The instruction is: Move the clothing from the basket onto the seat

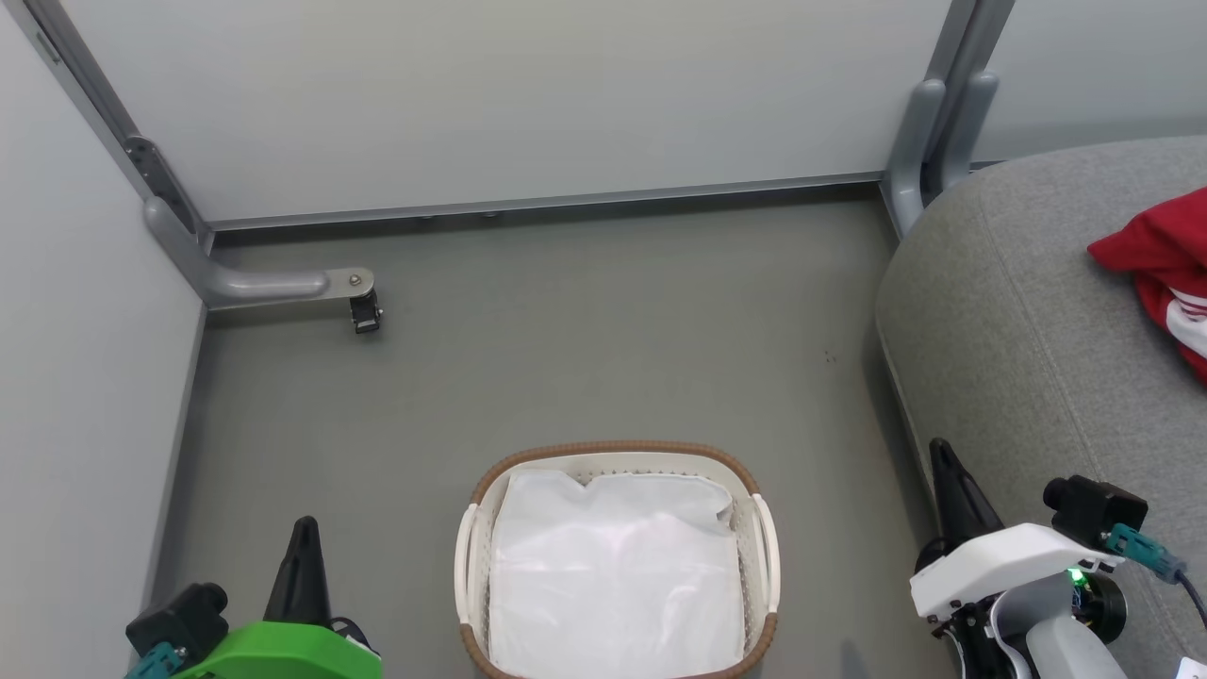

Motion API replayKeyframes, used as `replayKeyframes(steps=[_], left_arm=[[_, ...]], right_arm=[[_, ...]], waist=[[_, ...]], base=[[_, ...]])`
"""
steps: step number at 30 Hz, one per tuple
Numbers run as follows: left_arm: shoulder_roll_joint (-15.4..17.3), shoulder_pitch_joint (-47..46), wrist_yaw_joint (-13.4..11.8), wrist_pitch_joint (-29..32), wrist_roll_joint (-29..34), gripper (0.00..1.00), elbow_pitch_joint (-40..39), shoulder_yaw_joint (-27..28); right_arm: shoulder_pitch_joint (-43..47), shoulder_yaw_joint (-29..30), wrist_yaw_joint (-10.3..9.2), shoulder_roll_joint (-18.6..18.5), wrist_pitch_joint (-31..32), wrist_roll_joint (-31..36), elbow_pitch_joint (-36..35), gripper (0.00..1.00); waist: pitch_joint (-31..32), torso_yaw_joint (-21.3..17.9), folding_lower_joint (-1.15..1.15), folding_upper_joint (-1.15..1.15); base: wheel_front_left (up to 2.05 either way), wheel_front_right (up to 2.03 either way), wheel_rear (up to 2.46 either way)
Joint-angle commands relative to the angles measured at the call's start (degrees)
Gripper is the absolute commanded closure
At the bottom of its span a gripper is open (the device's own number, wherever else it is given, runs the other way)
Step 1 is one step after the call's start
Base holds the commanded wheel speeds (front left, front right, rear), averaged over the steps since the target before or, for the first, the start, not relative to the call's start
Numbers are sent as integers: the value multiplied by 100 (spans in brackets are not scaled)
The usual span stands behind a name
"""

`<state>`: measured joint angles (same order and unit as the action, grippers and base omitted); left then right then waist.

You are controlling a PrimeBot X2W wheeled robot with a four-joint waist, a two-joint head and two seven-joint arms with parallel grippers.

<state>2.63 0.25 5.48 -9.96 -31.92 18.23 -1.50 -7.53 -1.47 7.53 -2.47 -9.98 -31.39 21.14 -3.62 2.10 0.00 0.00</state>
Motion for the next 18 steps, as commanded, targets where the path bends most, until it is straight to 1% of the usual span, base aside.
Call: replayKeyframes(steps=[1,18], left_arm=[[16,-176,19,48,-220,100,-114,64],[20,-306,64,427,-1592,100,-191,243]], right_arm=[[-25,48,-1,-24,55,-237,-119,100],[16,228,-2,-31,432,-1618,-269,100]], waist=[[5,-3,0,0],[59,-36,0,0]], base=[[0,0,0],[0,0,0]])
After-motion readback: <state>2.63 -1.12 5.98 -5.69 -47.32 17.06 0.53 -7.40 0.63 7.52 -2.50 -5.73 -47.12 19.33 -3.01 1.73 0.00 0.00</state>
